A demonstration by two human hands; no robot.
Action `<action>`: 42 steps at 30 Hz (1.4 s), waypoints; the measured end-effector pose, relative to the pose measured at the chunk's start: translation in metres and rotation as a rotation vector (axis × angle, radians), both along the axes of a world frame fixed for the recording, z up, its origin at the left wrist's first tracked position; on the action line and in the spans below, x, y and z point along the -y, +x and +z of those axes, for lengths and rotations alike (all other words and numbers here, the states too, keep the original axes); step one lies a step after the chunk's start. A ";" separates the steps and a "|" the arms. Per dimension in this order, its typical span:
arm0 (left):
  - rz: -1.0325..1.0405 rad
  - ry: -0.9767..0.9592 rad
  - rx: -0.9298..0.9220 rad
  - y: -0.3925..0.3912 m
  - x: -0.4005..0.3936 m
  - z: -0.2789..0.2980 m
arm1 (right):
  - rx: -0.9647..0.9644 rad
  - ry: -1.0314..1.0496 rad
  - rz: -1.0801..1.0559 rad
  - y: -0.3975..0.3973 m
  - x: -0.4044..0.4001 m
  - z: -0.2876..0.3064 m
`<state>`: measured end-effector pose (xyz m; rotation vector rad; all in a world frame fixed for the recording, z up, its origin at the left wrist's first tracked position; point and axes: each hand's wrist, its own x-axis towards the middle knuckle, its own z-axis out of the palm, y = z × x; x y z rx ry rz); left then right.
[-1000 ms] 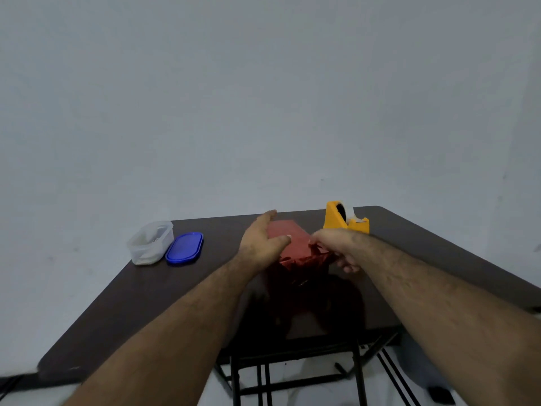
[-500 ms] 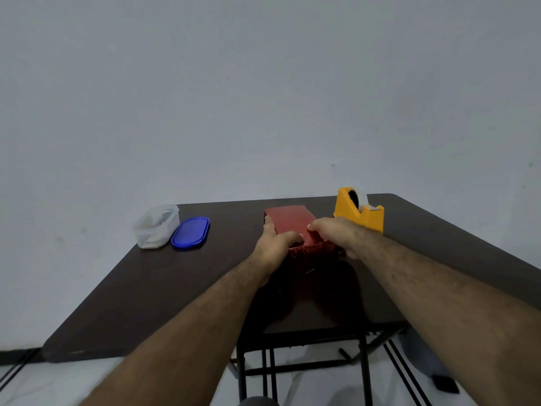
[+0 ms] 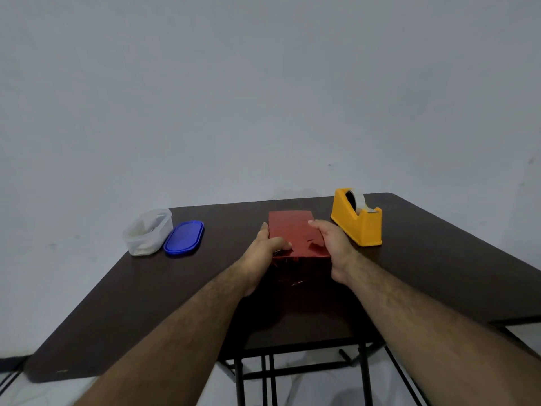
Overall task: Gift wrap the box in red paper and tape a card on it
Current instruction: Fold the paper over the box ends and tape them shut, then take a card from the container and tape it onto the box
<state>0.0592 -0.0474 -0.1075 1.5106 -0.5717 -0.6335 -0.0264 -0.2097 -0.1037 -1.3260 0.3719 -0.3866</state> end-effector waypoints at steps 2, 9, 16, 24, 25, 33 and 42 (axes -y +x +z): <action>0.009 -0.021 -0.014 0.002 0.001 -0.002 | 0.048 0.065 -0.004 -0.001 0.002 -0.008; 0.047 -0.038 0.012 -0.005 0.002 -0.003 | 0.025 0.002 -0.019 0.000 0.004 -0.015; 0.037 -0.077 0.017 -0.005 -0.010 -0.002 | 0.022 -0.125 -0.054 -0.004 0.014 -0.004; 0.473 -0.126 0.298 0.044 -0.076 0.015 | -0.094 -0.915 -0.123 0.032 -0.029 0.086; 0.556 -0.112 0.370 0.052 -0.087 0.017 | -0.107 -0.999 -0.103 0.044 -0.045 0.087; 0.956 0.418 0.928 0.112 -0.191 -0.004 | -0.076 -1.239 0.075 0.145 -0.154 0.065; 0.851 0.673 0.635 0.144 -0.201 -0.023 | -0.002 -1.432 0.219 0.257 -0.229 0.062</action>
